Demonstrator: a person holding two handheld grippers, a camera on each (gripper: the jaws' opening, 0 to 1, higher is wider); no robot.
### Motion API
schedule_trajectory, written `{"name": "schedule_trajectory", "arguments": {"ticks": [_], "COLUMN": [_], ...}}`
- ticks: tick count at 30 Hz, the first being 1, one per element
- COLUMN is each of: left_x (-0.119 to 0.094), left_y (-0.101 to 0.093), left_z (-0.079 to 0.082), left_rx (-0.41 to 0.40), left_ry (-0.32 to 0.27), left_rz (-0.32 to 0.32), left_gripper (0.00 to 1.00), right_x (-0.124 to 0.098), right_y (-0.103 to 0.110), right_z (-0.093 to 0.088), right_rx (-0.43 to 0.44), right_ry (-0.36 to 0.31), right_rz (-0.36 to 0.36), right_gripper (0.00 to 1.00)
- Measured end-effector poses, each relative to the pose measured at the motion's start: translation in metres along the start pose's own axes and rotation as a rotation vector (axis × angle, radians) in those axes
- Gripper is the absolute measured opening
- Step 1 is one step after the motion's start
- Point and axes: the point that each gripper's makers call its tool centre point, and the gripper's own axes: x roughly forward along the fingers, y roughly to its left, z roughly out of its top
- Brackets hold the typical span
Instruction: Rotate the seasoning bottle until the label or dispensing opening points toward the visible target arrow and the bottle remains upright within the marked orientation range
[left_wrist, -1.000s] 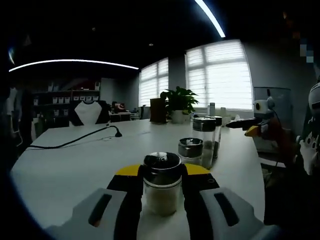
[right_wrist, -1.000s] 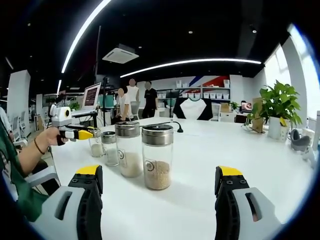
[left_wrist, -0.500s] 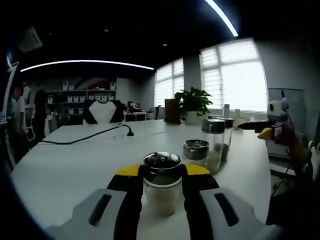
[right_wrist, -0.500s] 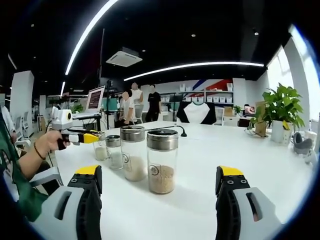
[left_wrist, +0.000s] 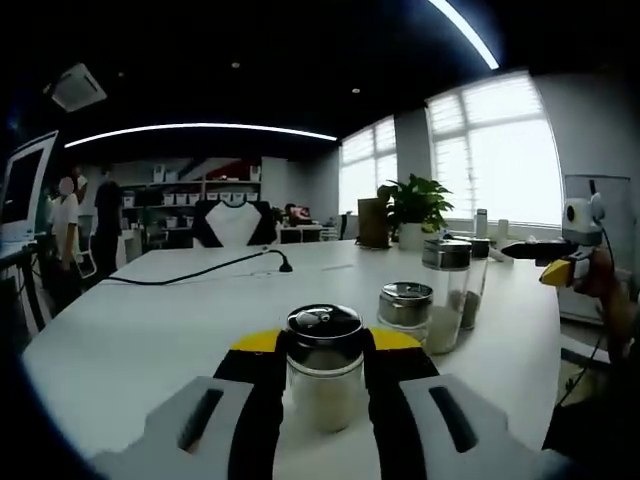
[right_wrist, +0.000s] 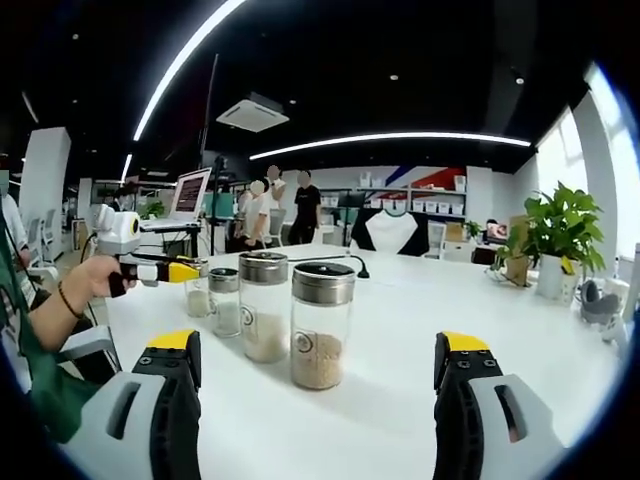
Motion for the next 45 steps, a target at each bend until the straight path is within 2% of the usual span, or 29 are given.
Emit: {"name": "schedule_trajectory", "arguments": {"ticks": [2, 8, 11, 14, 15, 17, 19, 22, 24, 27, 29, 34, 40, 42, 44, 45], "left_x": [0.000, 0.001, 0.000, -0.001, -0.003, -0.005, -0.007, -0.009, -0.010, -0.009, -0.007, -0.006, -0.002, -0.002, -0.002, -0.002], "left_y": [0.001, 0.002, 0.000, -0.001, 0.000, -0.001, 0.000, 0.000, -0.004, -0.005, -0.008, -0.013, -0.014, -0.015, -0.016, -0.015], "left_z": [0.000, 0.000, 0.000, 0.000, 0.003, 0.010, 0.014, 0.016, 0.021, 0.031, 0.032, 0.032, 0.026, 0.024, 0.025, 0.025], "left_rx": [-0.002, -0.020, -0.021, -0.010, -0.006, -0.013, -0.009, 0.025, 0.029, -0.012, -0.005, 0.002, 0.023, 0.032, 0.060, 0.061], "left_ry": [0.001, -0.001, -0.017, -0.026, -0.047, -0.076, -0.079, -0.060, -0.064, -0.110, -0.105, -0.080, -0.031, -0.025, -0.043, -0.038], "left_rz": [0.007, 0.026, -0.007, -0.011, -0.006, -0.021, -0.035, -0.082, -0.158, -0.252, -0.327, -0.453, -0.524, -0.561, -0.599, -0.601], "left_gripper": [0.32, 0.32, 0.32, 0.32, 0.33, 0.41, 0.46, 0.44, 0.44, 0.45, 0.46, 0.51, 0.58, 0.59, 0.59, 0.58], "right_x": [0.000, 0.001, 0.001, 0.001, 0.002, 0.002, 0.002, 0.003, 0.003, 0.003, 0.003, 0.004, 0.004, 0.004, 0.004, 0.004], "right_y": [0.003, -0.001, -0.001, -0.003, -0.004, -0.005, -0.006, -0.005, -0.004, -0.004, -0.003, -0.003, -0.004, -0.003, -0.003, -0.002], "right_z": [0.002, -0.001, -0.002, -0.002, -0.003, -0.005, -0.006, -0.006, -0.005, -0.005, -0.005, -0.004, -0.005, -0.005, -0.003, -0.003], "right_rx": [0.024, -0.001, 0.006, 0.007, 0.011, 0.017, 0.017, 0.017, 0.015, 0.013, 0.013, 0.008, 0.010, 0.008, 0.003, 0.002], "right_ry": [-0.011, 0.007, 0.012, 0.016, 0.016, 0.021, 0.025, 0.022, 0.020, 0.016, 0.013, 0.012, 0.015, 0.013, 0.004, 0.004], "right_rz": [0.019, -0.001, 0.003, -0.007, -0.007, -0.009, -0.012, -0.005, -0.003, 0.000, 0.004, 0.006, 0.005, 0.008, 0.012, 0.013], "right_gripper": [0.99, 0.99, 0.99, 0.99, 0.99, 0.99, 0.99, 0.99, 0.99, 0.99, 0.99, 0.99, 0.99, 0.99, 0.99, 0.99]}}
